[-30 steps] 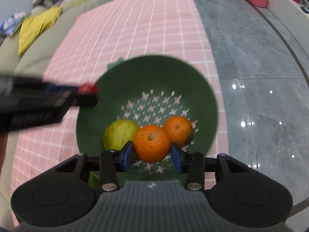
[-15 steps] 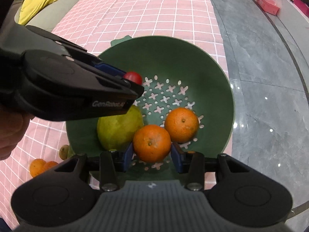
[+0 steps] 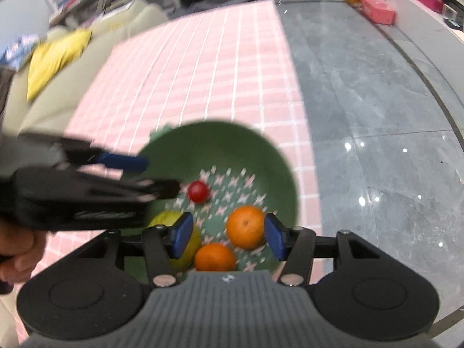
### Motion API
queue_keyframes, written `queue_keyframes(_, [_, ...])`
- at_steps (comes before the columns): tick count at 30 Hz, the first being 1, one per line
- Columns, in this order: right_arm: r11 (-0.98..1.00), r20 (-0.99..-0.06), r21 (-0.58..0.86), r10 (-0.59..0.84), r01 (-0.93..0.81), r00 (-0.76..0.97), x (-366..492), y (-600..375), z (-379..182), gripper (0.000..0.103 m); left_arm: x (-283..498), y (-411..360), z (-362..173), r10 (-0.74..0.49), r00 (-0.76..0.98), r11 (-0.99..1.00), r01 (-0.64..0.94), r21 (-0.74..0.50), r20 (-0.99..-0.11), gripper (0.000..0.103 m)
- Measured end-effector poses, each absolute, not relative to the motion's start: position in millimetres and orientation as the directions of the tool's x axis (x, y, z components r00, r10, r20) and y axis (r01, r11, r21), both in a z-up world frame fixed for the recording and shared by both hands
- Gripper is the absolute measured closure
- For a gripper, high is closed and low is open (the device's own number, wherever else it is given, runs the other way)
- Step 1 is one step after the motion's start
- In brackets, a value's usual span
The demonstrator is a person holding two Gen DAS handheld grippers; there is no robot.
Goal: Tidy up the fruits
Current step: 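Withdraw both tools from the colander toward the remaining fruit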
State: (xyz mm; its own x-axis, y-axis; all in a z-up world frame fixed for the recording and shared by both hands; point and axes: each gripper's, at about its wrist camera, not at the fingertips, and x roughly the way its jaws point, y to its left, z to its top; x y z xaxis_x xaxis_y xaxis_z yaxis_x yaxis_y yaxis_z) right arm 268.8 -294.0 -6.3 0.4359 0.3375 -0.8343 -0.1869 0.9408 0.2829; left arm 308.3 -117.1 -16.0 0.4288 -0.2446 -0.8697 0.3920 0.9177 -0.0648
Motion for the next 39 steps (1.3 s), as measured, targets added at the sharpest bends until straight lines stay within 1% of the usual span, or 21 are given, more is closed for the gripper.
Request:
queue_keyframes(4, [0.939,-0.809,0.314,0.342,-0.141,0.478,266,-316,5,0.06,281,-90,6,-0.254,0.48,0.94,0.327,-0.098,-0.84,0.04])
queue_keyframes(8, [0.94,-0.797,0.315,0.338,-0.132,0.5,259,-327,14,0.062,240,-58,19,-0.228,0.519,0.96,0.259,-0.103,-0.824,0.04])
queue_keyframes(11, [0.935,-0.787,0.323,0.351,-0.145,0.507,250,-327,21,0.064,206,-33,20,-0.211,0.532,0.973,0.191,-0.127,-0.82,0.04])
queue_keyframes(13, [0.929,-0.779,0.333,0.369,-0.164,0.508,245,-328,24,0.066,187,-19,19,-0.195,0.543,0.98,0.149,-0.135,-0.817,0.04])
queue_keyframes(17, [0.917,-0.758,0.325,0.398,-0.229,0.517,227,-326,30,0.067,144,4,11,-0.168,0.556,0.985,0.072,-0.155,-0.814,0.04])
queue_keyframes(23, [0.914,-0.734,0.313,0.406,-0.26,0.544,193,-328,31,0.067,84,24,-3,-0.171,0.544,0.977,-0.016,-0.214,-0.822,0.04])
queue_keyframes(25, [0.913,-0.735,0.318,0.408,-0.256,0.542,178,-327,29,0.067,70,26,-7,-0.174,0.541,0.975,-0.023,-0.221,-0.823,0.04])
queue_keyframes(29, [0.91,-0.738,0.31,0.412,-0.274,0.535,154,-317,24,0.067,51,24,-13,-0.145,0.545,0.985,0.004,-0.17,-0.826,0.04])
queue_keyframes(32, [0.908,-0.749,0.297,0.413,-0.295,0.519,131,-305,15,0.067,41,27,-15,-0.151,0.554,0.986,0.02,-0.168,-0.819,0.04])
queue_keyframes(36, [0.905,-0.767,0.295,0.416,-0.308,0.488,104,-291,-1,0.067,41,27,-22,-0.17,0.57,0.984,0.052,-0.171,-0.804,0.04])
queue_keyframes(39, [0.897,-0.782,0.269,0.416,-0.35,0.465,89,-271,-14,0.067,47,24,-32,-0.163,0.563,0.987,0.101,-0.128,-0.811,0.04])
